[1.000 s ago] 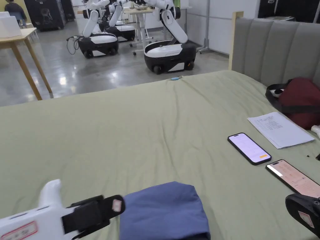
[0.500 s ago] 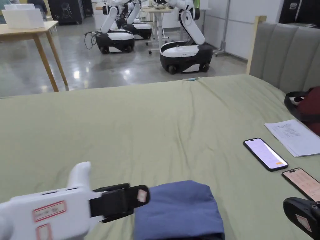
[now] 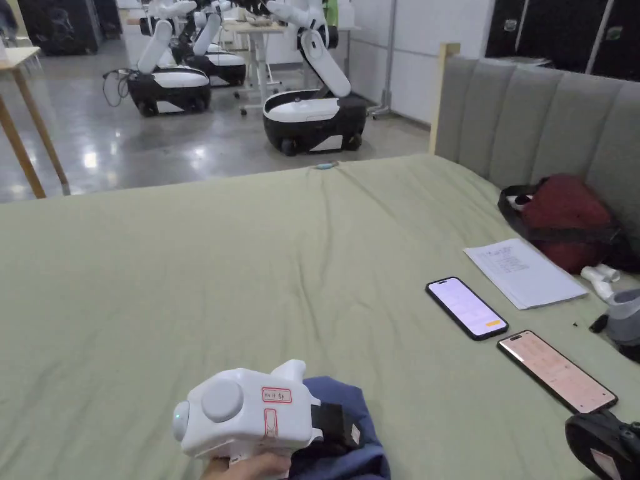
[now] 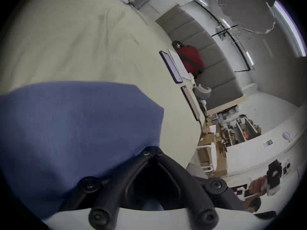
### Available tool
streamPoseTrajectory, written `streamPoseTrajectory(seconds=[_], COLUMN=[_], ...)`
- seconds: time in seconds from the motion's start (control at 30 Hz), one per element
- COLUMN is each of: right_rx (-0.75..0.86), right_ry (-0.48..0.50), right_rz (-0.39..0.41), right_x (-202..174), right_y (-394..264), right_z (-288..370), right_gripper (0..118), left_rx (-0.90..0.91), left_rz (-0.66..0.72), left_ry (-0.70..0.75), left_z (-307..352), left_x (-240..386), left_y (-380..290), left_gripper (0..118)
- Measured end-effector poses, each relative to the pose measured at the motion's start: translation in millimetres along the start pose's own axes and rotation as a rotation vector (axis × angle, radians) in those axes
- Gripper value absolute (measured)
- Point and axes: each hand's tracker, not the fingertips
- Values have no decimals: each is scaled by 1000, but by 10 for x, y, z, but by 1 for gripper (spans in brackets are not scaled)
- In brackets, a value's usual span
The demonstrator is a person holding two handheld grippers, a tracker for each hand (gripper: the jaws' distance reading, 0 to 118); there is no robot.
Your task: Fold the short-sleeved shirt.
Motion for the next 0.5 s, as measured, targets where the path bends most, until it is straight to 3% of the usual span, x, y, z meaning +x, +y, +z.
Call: streamPoseTrajectory(seconds=[0.13,0.3,0.5], right_rx=[4,42,45], right_ry=[-12,18,71], right_rz=[-3,-16,-1], right_x=[14,-10,-113], right_y=[2,51,103], right_z=[13,-37,-120], right_gripper=[1,1,1], left_rx=[74,312,511], left_rz=[-42,-105,-111], left_ry=[-53,-352,-336], left_z=[349,1360,2558], left_x=[154,297,-12], left_y=[12,-280,-1084], left_gripper=[0,0,0])
